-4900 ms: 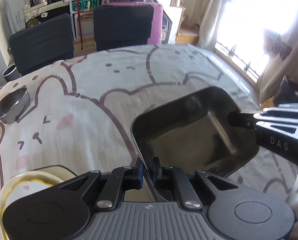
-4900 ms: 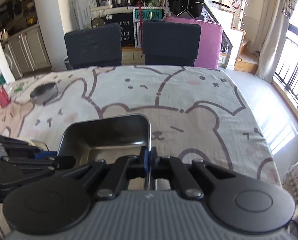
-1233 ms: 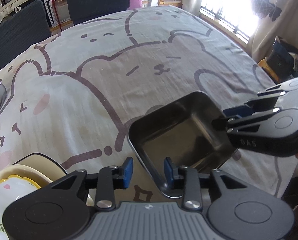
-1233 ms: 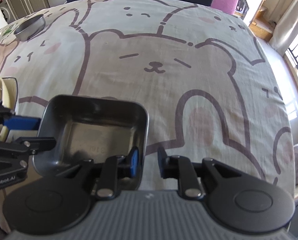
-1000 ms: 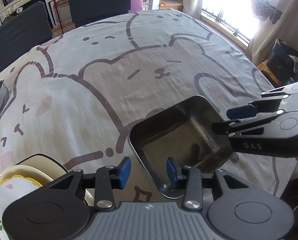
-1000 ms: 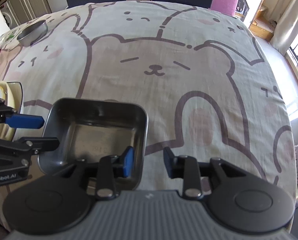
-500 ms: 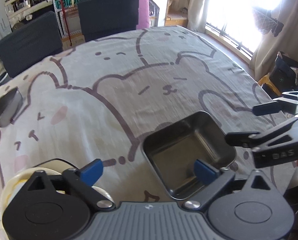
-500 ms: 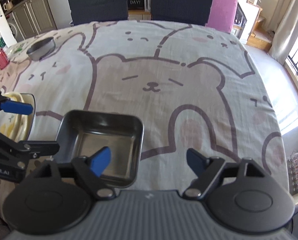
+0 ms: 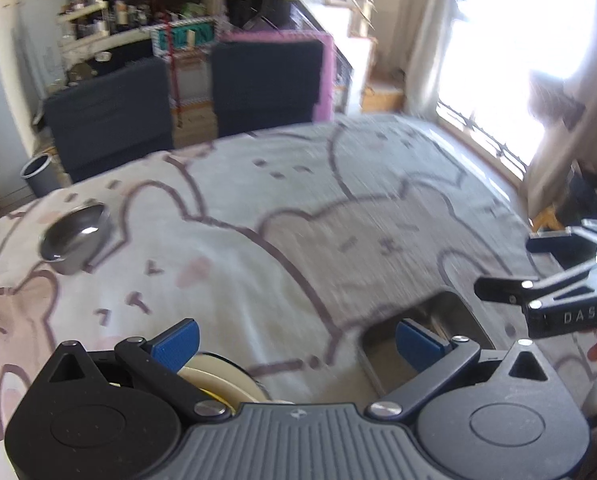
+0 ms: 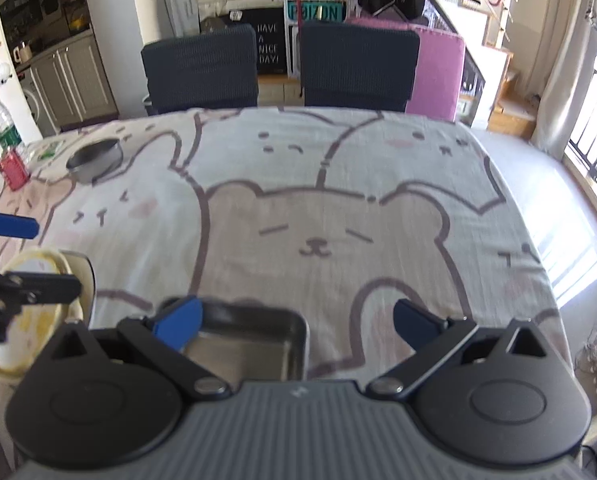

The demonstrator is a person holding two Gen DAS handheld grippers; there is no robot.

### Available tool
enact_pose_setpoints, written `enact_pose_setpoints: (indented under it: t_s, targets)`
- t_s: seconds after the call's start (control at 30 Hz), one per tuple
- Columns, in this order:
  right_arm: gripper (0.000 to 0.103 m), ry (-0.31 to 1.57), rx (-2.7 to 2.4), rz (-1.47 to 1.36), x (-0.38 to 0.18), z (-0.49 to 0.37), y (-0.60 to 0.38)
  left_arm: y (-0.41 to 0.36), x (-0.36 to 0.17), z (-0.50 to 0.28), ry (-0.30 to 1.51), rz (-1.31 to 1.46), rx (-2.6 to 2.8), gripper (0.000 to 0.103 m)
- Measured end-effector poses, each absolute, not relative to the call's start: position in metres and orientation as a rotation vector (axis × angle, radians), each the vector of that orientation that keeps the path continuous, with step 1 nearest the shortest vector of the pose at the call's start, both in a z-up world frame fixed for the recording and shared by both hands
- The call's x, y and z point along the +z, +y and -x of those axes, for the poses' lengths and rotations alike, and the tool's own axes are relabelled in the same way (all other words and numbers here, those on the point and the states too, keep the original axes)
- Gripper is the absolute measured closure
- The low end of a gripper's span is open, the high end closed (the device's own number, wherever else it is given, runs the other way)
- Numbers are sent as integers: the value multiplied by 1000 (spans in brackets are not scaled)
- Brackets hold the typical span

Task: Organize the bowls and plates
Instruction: 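Move both grippers to the small stainless oval bowl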

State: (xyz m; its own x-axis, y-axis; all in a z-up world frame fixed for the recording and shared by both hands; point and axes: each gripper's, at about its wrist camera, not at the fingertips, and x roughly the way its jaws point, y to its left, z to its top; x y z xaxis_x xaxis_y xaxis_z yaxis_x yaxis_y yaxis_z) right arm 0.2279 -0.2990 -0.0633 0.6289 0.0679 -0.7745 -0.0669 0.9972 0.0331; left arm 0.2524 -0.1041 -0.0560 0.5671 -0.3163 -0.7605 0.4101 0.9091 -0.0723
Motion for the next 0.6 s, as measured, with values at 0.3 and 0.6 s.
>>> enact_pose_setpoints:
  t_s: [0.3, 0.6]
  targets:
    - [0, 788, 105, -50, -49, -263, -253, -22, -42, -284, 788, 0, -259, 0]
    - [0, 679, 215, -77, -46, -330, -176, 61, -61, -329, 773, 124, -57, 0]
